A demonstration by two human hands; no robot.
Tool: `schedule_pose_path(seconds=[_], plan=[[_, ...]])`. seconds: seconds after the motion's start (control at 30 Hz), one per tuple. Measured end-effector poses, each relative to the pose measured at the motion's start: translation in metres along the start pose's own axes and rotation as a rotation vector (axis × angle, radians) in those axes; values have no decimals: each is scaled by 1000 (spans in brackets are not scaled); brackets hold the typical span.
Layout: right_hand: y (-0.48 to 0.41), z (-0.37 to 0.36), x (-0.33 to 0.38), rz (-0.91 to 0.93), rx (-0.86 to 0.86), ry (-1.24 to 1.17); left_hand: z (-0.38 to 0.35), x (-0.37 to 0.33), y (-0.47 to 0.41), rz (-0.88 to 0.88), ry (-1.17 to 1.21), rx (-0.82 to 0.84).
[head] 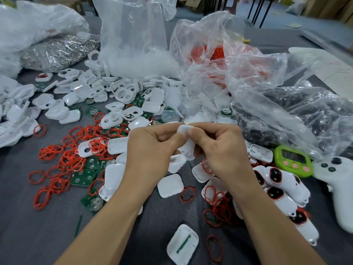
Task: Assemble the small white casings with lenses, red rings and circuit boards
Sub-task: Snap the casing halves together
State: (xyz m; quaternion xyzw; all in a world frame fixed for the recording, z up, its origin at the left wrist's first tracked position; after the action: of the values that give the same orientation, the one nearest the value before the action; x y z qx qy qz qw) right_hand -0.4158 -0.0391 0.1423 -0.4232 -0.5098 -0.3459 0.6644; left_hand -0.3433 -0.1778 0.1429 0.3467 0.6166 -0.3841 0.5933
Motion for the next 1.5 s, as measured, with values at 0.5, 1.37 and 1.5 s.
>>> schedule_pose_path(seconds=[0.5, 1.37, 1.5], plan=[[-2, -6, -7, -145, 62, -87, 4, -13, 8, -103, -154, -121], [1, -3, -9, -275, 201, -307, -4, -16, 10, -315, -567, 2], [0, 3, -5, -258, 188, -275, -7, -16, 12, -348, -637, 25]])
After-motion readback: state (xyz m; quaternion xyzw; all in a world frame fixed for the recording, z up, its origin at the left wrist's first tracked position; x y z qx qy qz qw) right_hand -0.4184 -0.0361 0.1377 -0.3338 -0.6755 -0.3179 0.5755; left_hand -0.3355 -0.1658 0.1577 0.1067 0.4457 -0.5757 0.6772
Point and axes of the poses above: each hand's wrist, its own y-axis away from the middle knuckle, its own z-axis out of the back of the hand, x = y × z, the point moved 8 cm from there along -y, towards the middle knuckle, and after that the axes turned 1 degree about z, right-handed, at the moved point
